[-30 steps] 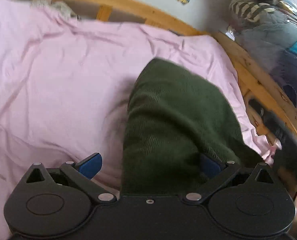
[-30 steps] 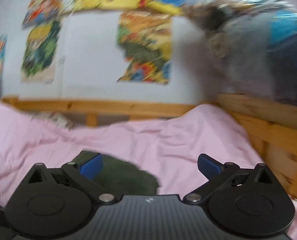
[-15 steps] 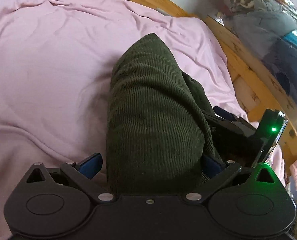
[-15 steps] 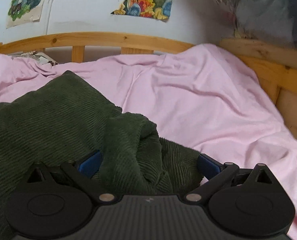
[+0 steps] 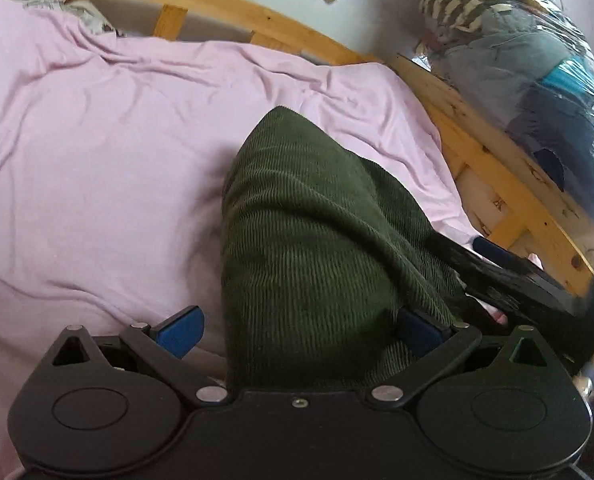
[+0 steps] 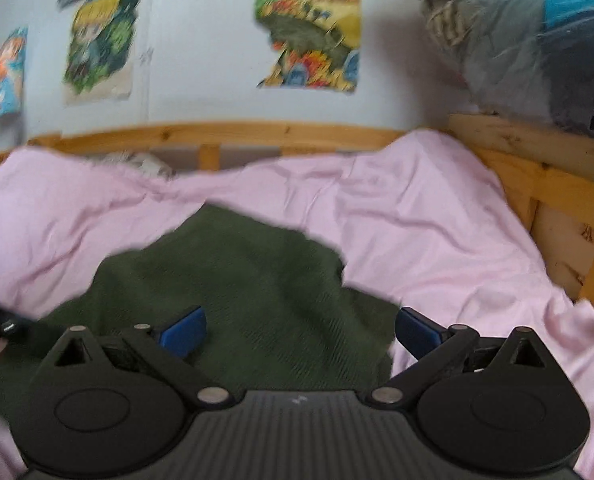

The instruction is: Fold large clothes

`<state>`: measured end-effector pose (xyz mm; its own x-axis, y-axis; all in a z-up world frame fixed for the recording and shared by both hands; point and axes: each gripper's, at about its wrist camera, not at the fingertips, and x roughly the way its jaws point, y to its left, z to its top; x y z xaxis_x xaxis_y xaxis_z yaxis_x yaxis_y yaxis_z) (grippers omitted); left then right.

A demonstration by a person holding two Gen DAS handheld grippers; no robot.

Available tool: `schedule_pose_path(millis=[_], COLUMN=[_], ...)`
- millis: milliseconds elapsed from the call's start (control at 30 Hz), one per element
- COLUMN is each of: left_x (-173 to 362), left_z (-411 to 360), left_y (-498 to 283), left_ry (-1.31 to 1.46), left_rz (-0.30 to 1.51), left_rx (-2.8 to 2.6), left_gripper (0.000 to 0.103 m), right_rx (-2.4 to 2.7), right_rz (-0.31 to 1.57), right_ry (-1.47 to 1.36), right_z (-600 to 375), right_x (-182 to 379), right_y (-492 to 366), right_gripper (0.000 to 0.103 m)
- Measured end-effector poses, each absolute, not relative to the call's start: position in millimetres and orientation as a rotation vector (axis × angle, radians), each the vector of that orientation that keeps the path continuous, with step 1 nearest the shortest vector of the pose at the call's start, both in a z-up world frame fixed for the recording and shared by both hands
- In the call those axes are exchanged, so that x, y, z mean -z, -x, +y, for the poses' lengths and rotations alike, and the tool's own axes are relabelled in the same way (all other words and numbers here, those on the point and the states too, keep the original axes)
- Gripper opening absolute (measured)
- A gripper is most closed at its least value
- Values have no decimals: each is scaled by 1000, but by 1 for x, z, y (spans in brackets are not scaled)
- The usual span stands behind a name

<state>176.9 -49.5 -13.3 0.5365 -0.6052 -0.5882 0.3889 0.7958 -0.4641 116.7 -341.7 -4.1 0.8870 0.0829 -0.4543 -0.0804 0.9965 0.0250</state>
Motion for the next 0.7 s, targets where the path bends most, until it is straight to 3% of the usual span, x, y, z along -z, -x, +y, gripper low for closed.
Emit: schedule_pose_path(millis=[100,333,567,700], left_x=[19,42,52,41], left_z=[-51,-50,-55,-50], left_y=[-173,-176,-182,-180], left_ry=[280,353,376,359], left_rz=[866,915,940,922], left_rx=[602,598,611,611], left_gripper=[102,103,103,102], right_rx=[-4,-44,-39,-6], right_rz=[616,760,750,590], right_ry=[55,-287,-261,-152], right_z=[-332,-369,-365,-359], right_x=[22,58,50,25], right_y=[-128,-158,-157,-139], right_gripper=[103,103,103,103])
